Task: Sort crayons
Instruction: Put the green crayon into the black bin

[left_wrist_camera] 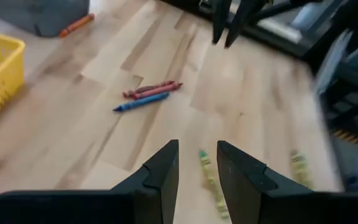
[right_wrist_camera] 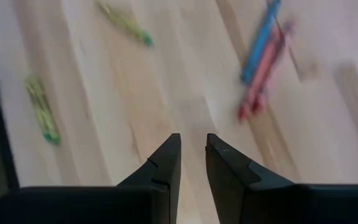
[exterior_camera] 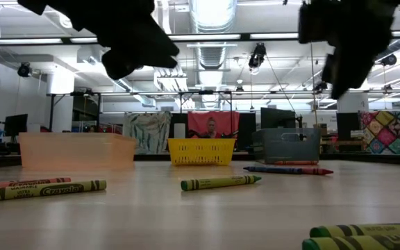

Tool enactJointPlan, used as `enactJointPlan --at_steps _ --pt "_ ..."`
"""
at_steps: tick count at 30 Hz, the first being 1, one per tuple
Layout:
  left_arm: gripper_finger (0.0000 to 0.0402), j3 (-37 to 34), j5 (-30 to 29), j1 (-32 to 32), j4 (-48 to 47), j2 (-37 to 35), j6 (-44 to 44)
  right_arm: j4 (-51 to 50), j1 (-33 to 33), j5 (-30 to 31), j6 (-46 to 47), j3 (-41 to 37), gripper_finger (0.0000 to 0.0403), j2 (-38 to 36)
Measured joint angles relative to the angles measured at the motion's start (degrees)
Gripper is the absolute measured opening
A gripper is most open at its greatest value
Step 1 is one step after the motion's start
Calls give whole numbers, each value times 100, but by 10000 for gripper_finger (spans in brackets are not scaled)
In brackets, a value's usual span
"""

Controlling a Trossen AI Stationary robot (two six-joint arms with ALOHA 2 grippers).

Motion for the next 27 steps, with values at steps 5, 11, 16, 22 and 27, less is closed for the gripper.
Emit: enactJointPlan --at_steps 5,11,16,22,27 --pt "91 467 -532 -90 -525 490 653 -1225 158 -436 -44 1 65 -25" --pt "91 595 -769 -150 -385 982 763 -1908 432 -382 -188 -14 61 -31" --pt "106 595 -709 -287 11 1380 762 -1453 608 -232 -70 -17 56 -31" --pt "157 595 -835 -434 710 1933 792 -804 727 80 -34 -22 57 -31" --pt "186 595 -857 -554 1543 2422 886 -589 799 264 56 -22 54 -31"
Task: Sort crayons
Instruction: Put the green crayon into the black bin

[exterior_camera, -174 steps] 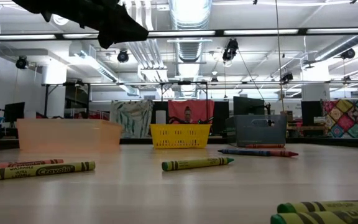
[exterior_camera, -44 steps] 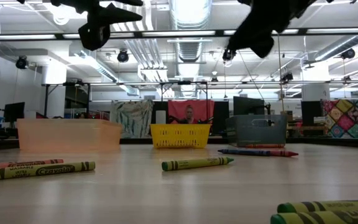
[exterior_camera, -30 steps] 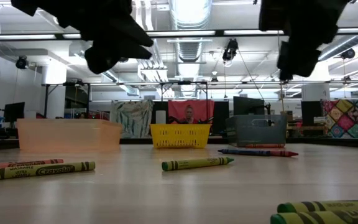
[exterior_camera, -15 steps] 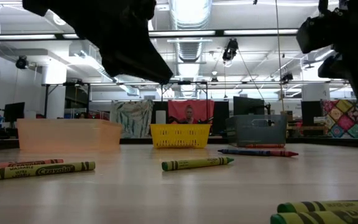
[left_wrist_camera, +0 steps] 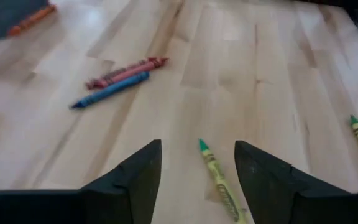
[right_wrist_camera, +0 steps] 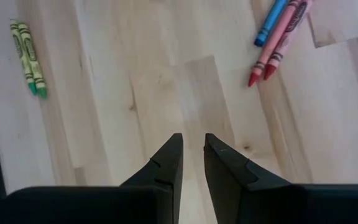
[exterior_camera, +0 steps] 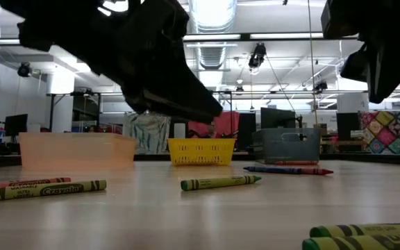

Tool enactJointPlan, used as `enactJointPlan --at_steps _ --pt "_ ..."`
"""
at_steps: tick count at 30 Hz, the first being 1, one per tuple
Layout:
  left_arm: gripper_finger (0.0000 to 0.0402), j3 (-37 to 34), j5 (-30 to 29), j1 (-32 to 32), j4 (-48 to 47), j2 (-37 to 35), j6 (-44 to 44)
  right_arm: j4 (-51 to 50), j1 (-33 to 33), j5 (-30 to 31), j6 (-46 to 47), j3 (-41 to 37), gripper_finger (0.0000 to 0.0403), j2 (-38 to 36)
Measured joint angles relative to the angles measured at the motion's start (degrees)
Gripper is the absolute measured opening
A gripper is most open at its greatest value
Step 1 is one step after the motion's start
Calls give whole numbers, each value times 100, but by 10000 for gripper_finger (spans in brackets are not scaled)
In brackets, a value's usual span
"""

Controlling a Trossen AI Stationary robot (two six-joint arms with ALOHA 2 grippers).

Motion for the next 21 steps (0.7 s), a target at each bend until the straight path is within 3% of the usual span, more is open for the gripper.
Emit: enactJointPlan --at_steps 10,21 --pt "182 326 -151 -367 172 745 -417 11 582 556 218 -4 52 0" --pt "180 871 -405 -399 -352 1421 -623 144 1184 1316 471 -4 52 2"
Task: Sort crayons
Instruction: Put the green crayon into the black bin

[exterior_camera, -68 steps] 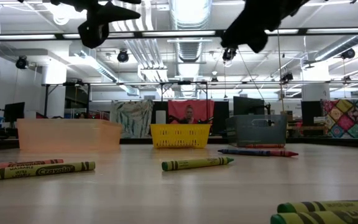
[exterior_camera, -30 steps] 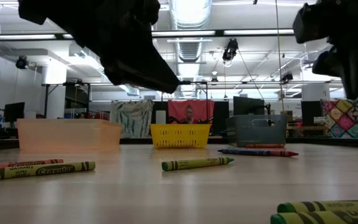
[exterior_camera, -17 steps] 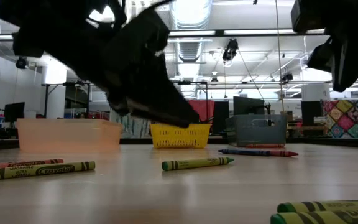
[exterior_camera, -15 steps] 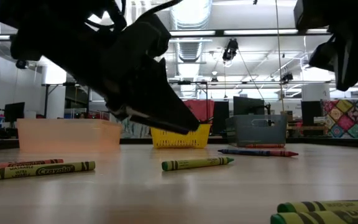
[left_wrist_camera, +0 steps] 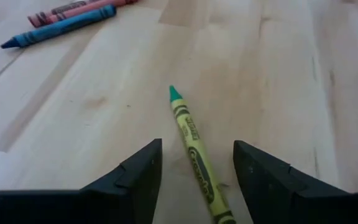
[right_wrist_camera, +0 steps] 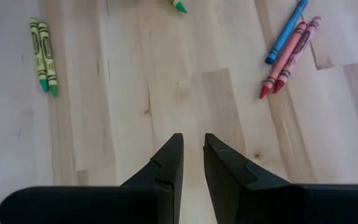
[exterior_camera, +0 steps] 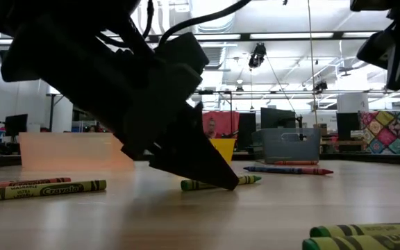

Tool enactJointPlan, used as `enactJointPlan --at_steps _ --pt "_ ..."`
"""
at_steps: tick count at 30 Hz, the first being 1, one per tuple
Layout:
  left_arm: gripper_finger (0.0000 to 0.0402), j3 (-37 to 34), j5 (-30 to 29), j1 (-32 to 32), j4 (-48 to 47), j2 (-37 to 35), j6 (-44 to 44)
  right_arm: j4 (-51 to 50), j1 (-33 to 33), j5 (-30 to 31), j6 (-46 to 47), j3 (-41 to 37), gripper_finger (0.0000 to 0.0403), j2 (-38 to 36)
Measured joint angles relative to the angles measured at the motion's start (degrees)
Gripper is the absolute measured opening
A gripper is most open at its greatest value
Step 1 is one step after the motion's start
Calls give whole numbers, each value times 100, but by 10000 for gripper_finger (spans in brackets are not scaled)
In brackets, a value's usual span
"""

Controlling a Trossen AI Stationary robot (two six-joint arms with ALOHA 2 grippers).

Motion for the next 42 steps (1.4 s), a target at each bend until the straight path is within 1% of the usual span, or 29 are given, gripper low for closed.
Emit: enactJointPlan --at_steps 3,6,10,15,16,22,25,28,31,34,39,42 --pt "171 36 -98 -31 -30 49 -58 14 110 181 3 0 52 0" --pt "149 53 -121 -35 -120 59 -104 36 153 304 -7 -2 52 0" --pt "98 60 -123 -35 -236 59 -156 81 157 408 -76 -2 52 0" --pt "17 60 -101 -35 -282 59 -134 171 157 467 -288 -2 52 0" --pt "10 60 -97 -35 -290 54 -115 217 157 495 -337 -2 52 0" --pt "4 38 41 -21 -397 -112 188 534 155 754 -745 -3 52 0" --pt "3 7 104 8 -495 -358 546 797 155 896 -1059 -36 52 0" --pt "2 9 85 65 -421 -735 887 1169 155 1185 -1434 -150 52 0" --pt "1 -11 25 120 -401 -1098 1268 1815 153 1508 -1930 -373 52 0" --pt "1 -15 12 151 -285 -1468 1755 2788 142 1834 -2579 -668 52 0" --pt "0 -67 45 159 176 -2017 2750 5011 49 1936 -3811 -1419 52 2" --pt "0 -182 210 167 704 -2288 3305 6567 -91 1940 -4467 -1942 52 2"
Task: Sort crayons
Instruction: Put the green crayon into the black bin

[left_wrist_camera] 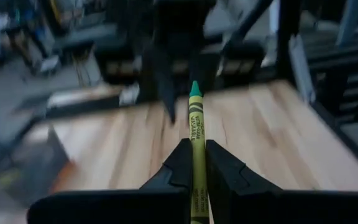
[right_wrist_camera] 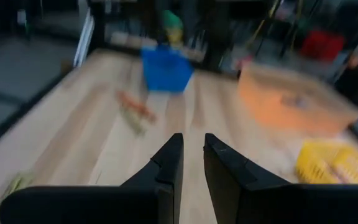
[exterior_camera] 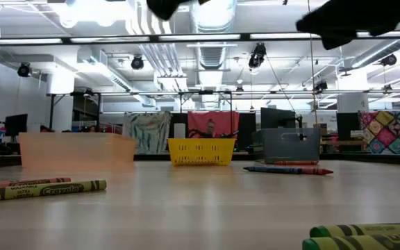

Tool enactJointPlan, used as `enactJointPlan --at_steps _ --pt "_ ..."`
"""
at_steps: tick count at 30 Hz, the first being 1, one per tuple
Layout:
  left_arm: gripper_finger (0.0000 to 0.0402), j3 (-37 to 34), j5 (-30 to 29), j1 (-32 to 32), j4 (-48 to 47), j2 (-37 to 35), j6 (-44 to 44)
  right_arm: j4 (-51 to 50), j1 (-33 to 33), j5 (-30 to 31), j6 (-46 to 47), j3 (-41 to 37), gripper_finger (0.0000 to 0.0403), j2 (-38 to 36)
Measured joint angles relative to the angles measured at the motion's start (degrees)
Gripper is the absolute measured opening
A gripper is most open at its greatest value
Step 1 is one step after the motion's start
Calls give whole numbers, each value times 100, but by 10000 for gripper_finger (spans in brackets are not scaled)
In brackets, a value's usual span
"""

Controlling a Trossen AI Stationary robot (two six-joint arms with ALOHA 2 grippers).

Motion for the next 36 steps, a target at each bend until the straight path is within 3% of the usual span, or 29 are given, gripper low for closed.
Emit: enactJointPlan --at_steps 5,11,15,23,29,36 --pt "0 -357 573 112 1040 -292 679 2151 -262 -196 -866 -593 52 0" --pt "0 -946 1016 337 2258 -483 922 3137 -715 -1254 -1415 -679 52 5" --pt "0 -1408 1308 561 3370 -564 955 3420 -1054 -1676 -1642 -535 52 96" --pt "0 -1972 1698 983 4913 -555 997 3602 -1539 -1702 -2102 127 52 443" --pt "0 -2026 2106 1351 5126 -555 1091 3575 -1737 -1706 -2229 686 64 750" --pt "0 -2059 2187 1449 5128 -555 1087 3500 -1829 -1716 -2125 1027 124 933"
